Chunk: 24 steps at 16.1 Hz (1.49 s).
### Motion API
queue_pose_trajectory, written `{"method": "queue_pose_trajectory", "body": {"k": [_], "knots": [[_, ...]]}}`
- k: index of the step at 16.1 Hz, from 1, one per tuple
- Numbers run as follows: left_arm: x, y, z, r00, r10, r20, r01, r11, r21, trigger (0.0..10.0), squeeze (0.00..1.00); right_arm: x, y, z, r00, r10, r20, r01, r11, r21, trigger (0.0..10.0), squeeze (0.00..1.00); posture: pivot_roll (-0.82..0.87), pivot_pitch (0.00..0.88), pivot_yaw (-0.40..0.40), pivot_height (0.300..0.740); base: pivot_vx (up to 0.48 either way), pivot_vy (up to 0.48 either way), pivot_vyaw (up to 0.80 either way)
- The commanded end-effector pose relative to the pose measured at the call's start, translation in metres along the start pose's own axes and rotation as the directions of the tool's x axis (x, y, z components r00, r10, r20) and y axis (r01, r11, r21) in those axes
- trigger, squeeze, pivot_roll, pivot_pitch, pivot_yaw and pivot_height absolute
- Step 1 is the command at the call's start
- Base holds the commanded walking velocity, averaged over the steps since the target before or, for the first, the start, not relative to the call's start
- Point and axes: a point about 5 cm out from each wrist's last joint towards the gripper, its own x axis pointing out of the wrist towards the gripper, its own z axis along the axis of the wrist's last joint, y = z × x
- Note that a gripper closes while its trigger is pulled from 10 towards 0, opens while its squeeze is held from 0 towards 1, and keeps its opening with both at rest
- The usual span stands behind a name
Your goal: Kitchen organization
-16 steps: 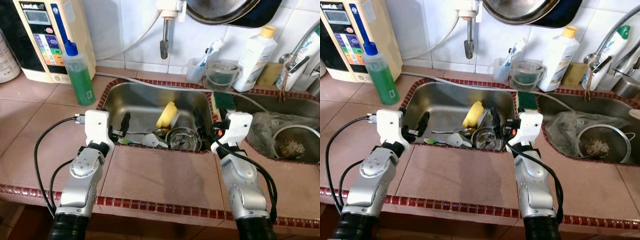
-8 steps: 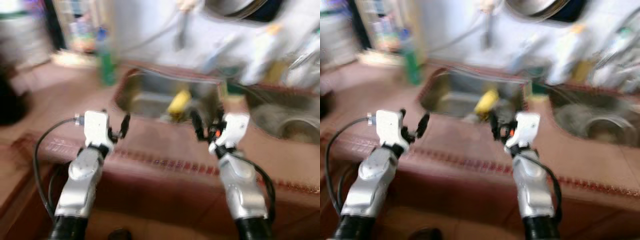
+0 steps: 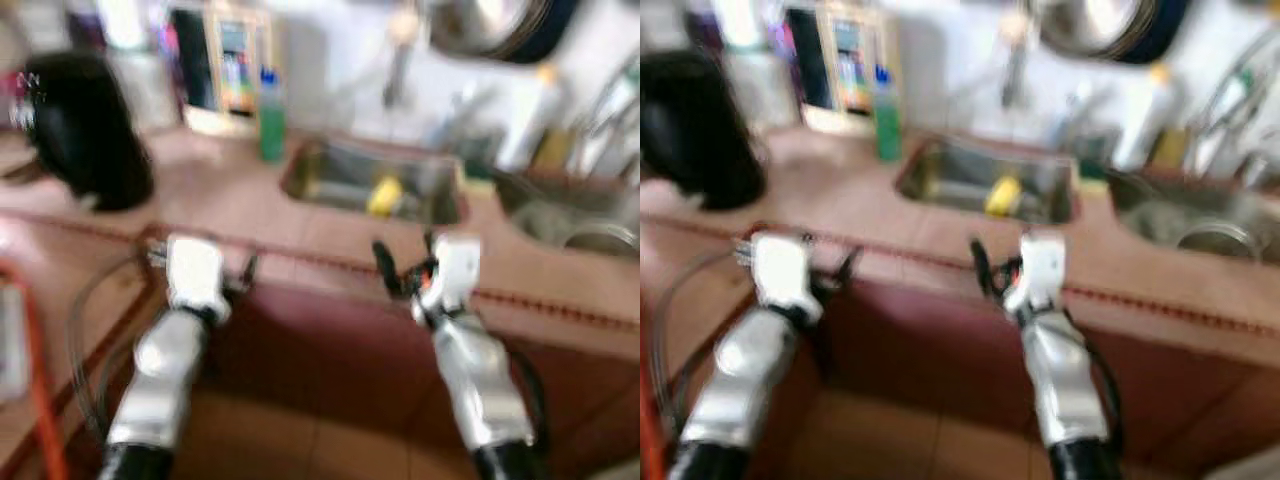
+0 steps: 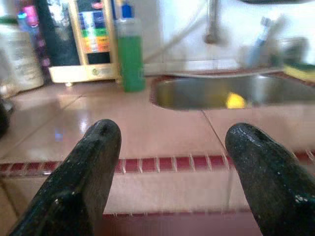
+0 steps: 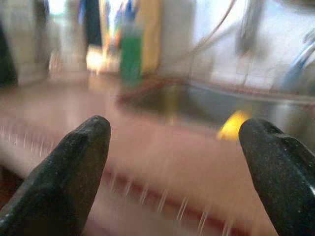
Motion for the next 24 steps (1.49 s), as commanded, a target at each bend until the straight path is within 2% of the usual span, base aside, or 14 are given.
{"method": "queue_pose_trajectory", "body": {"k": [1, 3, 5, 6, 8, 10, 11, 13, 14, 15, 17, 18, 21, 24], "knots": [[-0.006, -0.004, -0.017, 0.998, -0.044, -0.049, 0.046, 0.999, 0.027, 10.0, 0.00, -0.006, 0.004, -0.023, 0.995, 0.038, -0.094, -0.041, 0.999, -0.021, 10.0, 0.00, 0.00, 0.000, -0.040, 0.740, 0.000, 0.000, 0.00], [-0.013, -0.011, -0.035, 0.993, -0.076, -0.091, 0.081, 0.995, 0.057, 10.0, 0.00, -0.017, 0.000, -0.045, 0.983, 0.036, -0.179, -0.040, 0.999, -0.021, 10.0, 0.00, 0.01, 0.000, -0.043, 0.740, 0.000, 0.000, 0.00], [-0.023, -0.021, -0.062, 0.974, -0.127, -0.187, 0.139, 0.989, 0.053, 10.0, 0.00, -0.035, -0.003, -0.078, 0.946, 0.033, -0.322, -0.038, 0.999, -0.010, 10.0, 0.00, 0.02, 0.000, -0.048, 0.740, 0.000, 0.000, 0.00], [-0.028, -0.027, -0.077, 0.958, -0.157, -0.241, 0.184, 0.978, 0.097, 10.0, 0.00, -0.045, -0.004, -0.093, 0.921, 0.034, -0.387, -0.043, 0.999, -0.016, 10.0, 0.00, 0.02, 0.000, -0.051, 0.740, 0.000, 0.000, 0.00], [-0.040, -0.034, -0.103, 0.924, -0.164, -0.344, 0.199, 0.978, 0.066, 10.0, 0.00, -0.062, -0.005, -0.117, 0.863, 0.024, -0.505, -0.034, 0.999, -0.010, 10.0, 0.00, 0.02, 0.000, -0.051, 0.740, 0.000, 0.000, 0.00], [-0.060, -0.041, -0.133, 0.850, -0.143, -0.507, 0.177, 0.984, 0.018, 10.0, 0.00, -0.083, -0.002, -0.139, 0.779, 0.016, -0.626, -0.066, 0.996, -0.057, 10.0, 0.00, 0.02, 0.000, -0.050, 0.740, 0.000, 0.000, 0.00], [-0.062, -0.041, -0.137, 0.841, -0.138, -0.524, 0.172, 0.985, 0.017, 10.0, 0.00, -0.085, -0.002, -0.142, 0.767, 0.015, -0.641, -0.077, 0.995, -0.069, 10.0, 0.00, 0.01, 0.000, -0.048, 0.740, 0.000, 0.000, 0.00], [-0.079, -0.050, -0.153, 0.776, -0.142, -0.614, 0.168, 0.986, -0.015, 10.0, 0.00, -0.106, 0.001, -0.158, 0.678, -0.008, -0.735, -0.060, 0.996, -0.066, 10.0, 0.00, 0.02, 0.000, -0.046, 0.740, 0.000, 0.000, 0.00], [-0.096, -0.056, -0.166, 0.705, -0.142, -0.695, 0.195, 0.981, -0.003, 10.0, 0.00, -0.122, 0.005, -0.169, 0.606, -0.011, -0.795, -0.066, 0.996, -0.063, 10.0, 0.00, 0.03, 0.000, -0.050, 0.740, 0.000, 0.000, 0.00], [-0.108, -0.059, -0.173, 0.658, -0.139, -0.740, 0.207, 0.978, 0.001, 10.0, 0.00, -0.134, 0.010, -0.175, 0.555, 0.000, -0.832, -0.085, 0.995, -0.056, 10.0, 0.00, 0.03, 0.000, -0.048, 0.740, 0.000, 0.000, 0.00], [-0.123, -0.061, -0.181, 0.608, -0.125, -0.784, 0.158, 0.987, -0.035, 10.0, 0.00, -0.153, 0.012, -0.184, 0.488, -0.008, -0.873, -0.076, 0.996, -0.051, 10.0, 0.00, 0.03, 0.000, -0.045, 0.740, 0.000, -0.144, 0.00], [-0.130, -0.062, -0.185, 0.579, -0.120, -0.806, 0.151, 0.988, -0.038, 10.0, 0.00, -0.158, 0.013, -0.185, 0.477, -0.012, -0.879, -0.056, 0.997, -0.044, 10.0, 0.00, 0.02, 0.000, -0.036, 0.740, 0.000, -0.480, 0.00], [-0.137, -0.058, -0.188, 0.549, -0.106, -0.829, 0.141, 0.989, -0.034, 10.0, 0.00, -0.156, 0.010, -0.185, 0.476, -0.039, -0.879, 0.004, 0.999, -0.042, 10.0, 0.00, 0.01, 0.000, -0.028, 0.740, 0.000, -0.480, 0.00], [-0.134, -0.054, -0.187, 0.549, -0.094, -0.831, 0.134, 0.991, -0.024, 10.0, 0.00, -0.152, 0.008, -0.183, 0.482, -0.039, -0.875, -0.007, 0.999, -0.049, 10.0, 0.00, 0.01, 0.000, -0.032, 0.740, 0.000, -0.480, 0.00]]}}
